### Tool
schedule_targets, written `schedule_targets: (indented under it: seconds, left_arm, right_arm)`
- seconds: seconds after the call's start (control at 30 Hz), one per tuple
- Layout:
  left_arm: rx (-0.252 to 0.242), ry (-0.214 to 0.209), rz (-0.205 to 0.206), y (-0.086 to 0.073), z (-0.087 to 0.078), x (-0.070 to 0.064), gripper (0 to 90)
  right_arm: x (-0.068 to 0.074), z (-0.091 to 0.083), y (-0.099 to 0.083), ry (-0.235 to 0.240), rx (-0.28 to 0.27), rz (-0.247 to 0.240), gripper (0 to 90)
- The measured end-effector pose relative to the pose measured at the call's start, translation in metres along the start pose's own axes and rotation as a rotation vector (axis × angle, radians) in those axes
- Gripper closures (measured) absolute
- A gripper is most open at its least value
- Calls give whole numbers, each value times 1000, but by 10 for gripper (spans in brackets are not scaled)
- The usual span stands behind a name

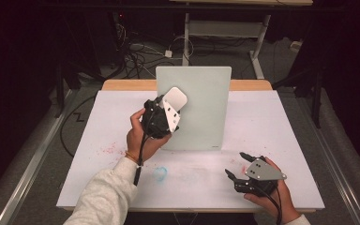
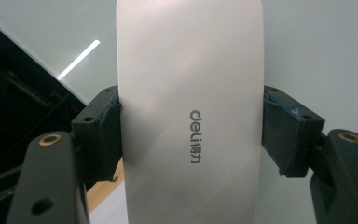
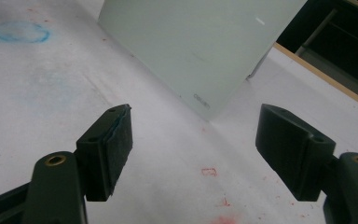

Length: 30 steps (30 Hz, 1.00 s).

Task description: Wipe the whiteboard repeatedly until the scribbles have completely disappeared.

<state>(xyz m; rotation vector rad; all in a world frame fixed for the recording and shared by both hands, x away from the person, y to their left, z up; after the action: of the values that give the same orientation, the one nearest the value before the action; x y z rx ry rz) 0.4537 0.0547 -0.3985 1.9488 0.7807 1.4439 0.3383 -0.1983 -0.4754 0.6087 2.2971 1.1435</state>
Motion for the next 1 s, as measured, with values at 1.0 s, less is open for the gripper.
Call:
schedule_targets:
  seconds: [1.0]
  left_arm:
    - [74,-118,351,-77,-10,-96,288]
  right_arm:
    - [2,2,-2,8,15,-7,281]
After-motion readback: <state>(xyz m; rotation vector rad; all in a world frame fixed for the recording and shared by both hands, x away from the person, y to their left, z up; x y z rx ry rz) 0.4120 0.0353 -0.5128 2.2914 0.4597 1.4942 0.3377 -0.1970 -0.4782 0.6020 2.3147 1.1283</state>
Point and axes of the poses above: each handheld gripper's, and its own axes: z roughly forward along the jaws, y roughly out of its top, x roughly to its left, the point moved 7 cm from there along z, roughly forward along the jaws, and after that the axes turned 10 degrees about y, right-handed, at the moved point
